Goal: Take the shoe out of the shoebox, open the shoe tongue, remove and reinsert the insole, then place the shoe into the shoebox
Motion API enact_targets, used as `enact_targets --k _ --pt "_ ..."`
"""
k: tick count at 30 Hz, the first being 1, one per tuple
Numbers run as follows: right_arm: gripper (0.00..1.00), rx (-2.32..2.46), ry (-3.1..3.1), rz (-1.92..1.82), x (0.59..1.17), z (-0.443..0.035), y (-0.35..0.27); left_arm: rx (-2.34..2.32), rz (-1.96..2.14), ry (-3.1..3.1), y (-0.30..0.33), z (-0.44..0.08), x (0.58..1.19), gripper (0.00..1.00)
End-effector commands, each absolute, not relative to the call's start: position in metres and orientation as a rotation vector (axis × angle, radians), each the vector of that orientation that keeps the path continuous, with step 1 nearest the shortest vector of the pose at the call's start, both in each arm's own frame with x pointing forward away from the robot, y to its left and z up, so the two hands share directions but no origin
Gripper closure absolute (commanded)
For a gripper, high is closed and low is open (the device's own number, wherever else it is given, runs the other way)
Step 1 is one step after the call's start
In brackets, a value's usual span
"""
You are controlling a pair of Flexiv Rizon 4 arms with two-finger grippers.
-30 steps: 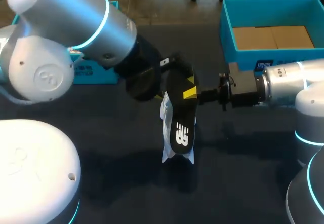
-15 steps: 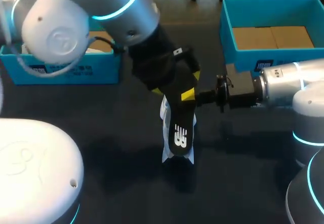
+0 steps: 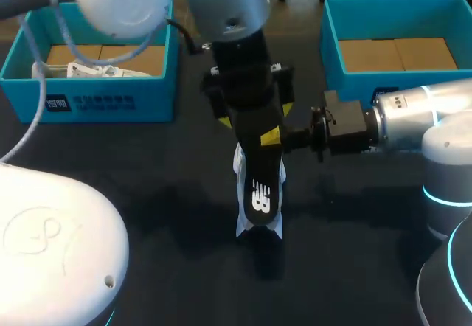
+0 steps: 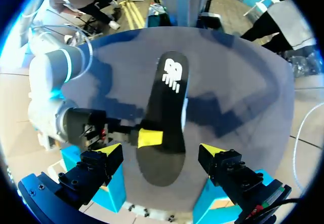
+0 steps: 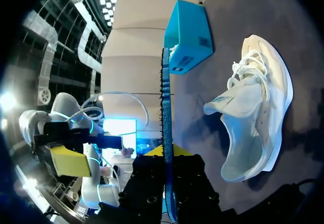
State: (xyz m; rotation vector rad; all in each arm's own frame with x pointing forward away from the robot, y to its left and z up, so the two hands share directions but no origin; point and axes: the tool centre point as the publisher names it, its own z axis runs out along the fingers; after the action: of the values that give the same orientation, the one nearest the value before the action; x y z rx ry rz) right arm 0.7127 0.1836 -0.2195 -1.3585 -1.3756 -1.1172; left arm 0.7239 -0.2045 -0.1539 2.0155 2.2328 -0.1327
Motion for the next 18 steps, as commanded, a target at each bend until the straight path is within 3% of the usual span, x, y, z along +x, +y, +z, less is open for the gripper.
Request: enact_targets --k 1,18 --pt "1.00 -1.361 -1.387 -1.105 0.713 -0.216 0.183 2.117 0.069 2.329 -0.208 -0.154 0.725 0.00" --pt "1.00 -1.319 -1.410 -1.053 0.725 -0.216 0.188 2.097 0.005 2.261 -0.205 -0.152 0.722 0.00"
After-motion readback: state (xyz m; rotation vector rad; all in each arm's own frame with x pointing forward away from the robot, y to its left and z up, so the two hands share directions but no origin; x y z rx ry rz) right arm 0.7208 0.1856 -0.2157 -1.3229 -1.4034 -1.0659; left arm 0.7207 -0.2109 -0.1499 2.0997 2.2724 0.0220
